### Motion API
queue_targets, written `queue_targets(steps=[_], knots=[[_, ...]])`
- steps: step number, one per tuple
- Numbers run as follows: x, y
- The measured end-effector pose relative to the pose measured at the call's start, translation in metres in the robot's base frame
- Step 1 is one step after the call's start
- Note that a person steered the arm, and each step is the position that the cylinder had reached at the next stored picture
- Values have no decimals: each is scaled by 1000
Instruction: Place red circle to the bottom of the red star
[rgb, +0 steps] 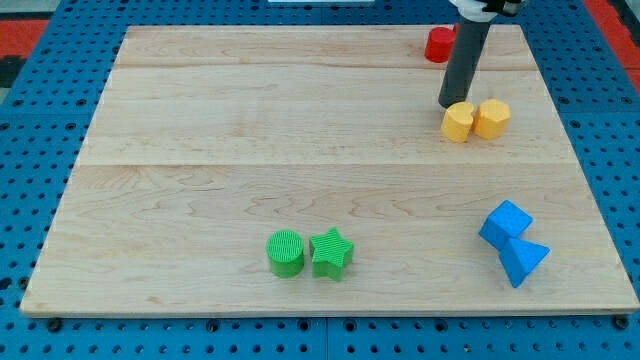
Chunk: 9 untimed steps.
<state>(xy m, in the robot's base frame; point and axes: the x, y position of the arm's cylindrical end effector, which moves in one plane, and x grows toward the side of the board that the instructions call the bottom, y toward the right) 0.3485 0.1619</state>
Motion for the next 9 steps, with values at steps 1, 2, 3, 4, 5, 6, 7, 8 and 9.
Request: queue_targets(steps=[1,2,3,4,5,6,7,8,9], knots=[[0,0],[-7,-27],[-44,-85],[-69,-68],[-71,-19],[-70,14],[-70,-38],[-74,-98],[-111,-99]])
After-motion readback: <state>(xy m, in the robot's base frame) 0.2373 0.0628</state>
